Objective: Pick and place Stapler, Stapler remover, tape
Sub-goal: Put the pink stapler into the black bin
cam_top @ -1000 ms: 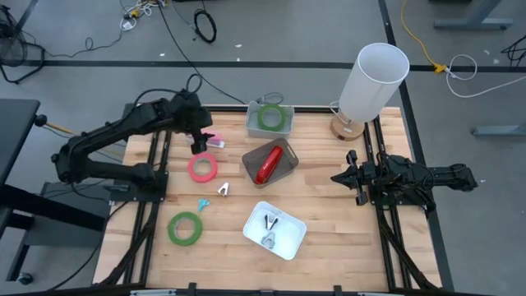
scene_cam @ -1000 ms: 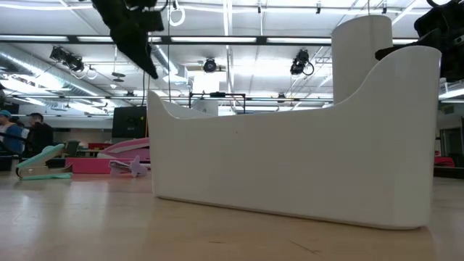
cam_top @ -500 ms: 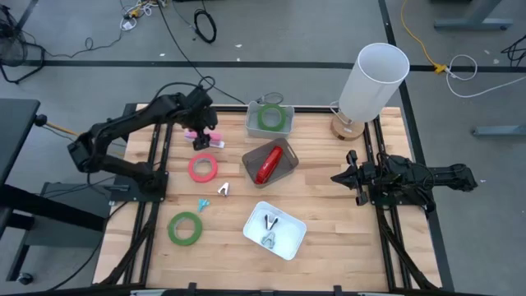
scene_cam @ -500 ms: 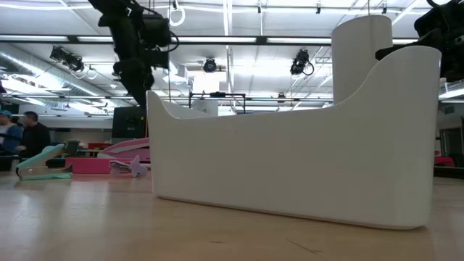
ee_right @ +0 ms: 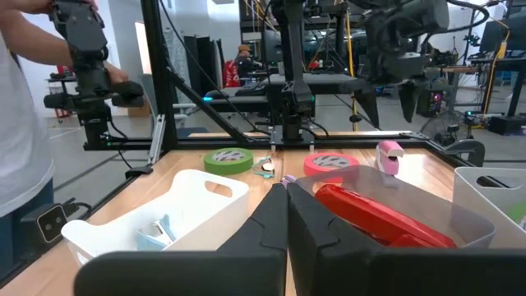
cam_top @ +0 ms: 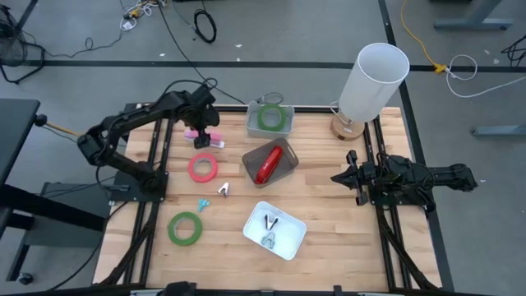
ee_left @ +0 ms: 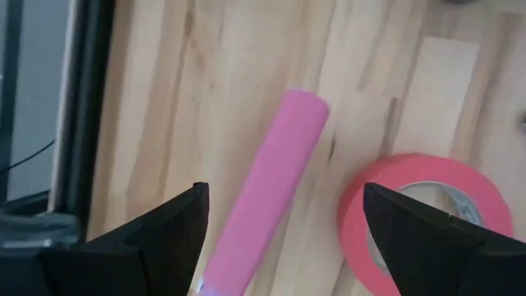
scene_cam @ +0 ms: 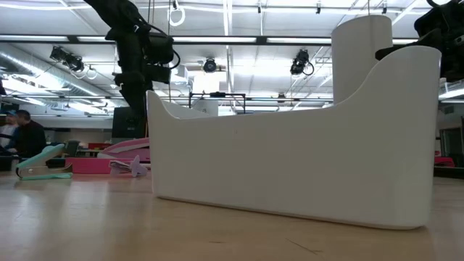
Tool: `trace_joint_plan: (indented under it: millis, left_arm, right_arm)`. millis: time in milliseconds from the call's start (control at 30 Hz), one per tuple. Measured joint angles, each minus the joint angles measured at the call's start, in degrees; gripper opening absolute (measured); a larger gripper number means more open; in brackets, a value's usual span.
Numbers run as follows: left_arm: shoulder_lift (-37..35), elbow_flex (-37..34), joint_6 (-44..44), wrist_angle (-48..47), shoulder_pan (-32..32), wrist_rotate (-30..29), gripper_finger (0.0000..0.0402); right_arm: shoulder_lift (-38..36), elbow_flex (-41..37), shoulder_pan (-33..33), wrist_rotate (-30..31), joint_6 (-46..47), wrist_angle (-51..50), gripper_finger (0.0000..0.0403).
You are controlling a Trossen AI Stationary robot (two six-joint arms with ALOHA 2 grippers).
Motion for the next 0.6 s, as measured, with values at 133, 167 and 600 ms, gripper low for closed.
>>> trace_joint_plan:
  millis: [133, 167, 600]
  left_arm:
    - [0.85, 0.0, 0.89, 0.12, -0.03, 1.22, 0.0323]
    - [0.99, 0.0, 0.92, 0.18, -0.02, 1.22, 0.0323]
    - [2.52, -2.58, 1.43, 0.34, -0.19, 1.07, 0.0323]
  right_arm:
    - [0.0, 0.0, -0.02, 0.0, -0.01, 0.02, 0.0002]
    - [0.0, 0.0, -0.01, -0.01, 0.0, 0.02, 0.0002]
    - [0.0, 0.0, 0.0, -0.01, -0.01, 0.02, 0.0002]
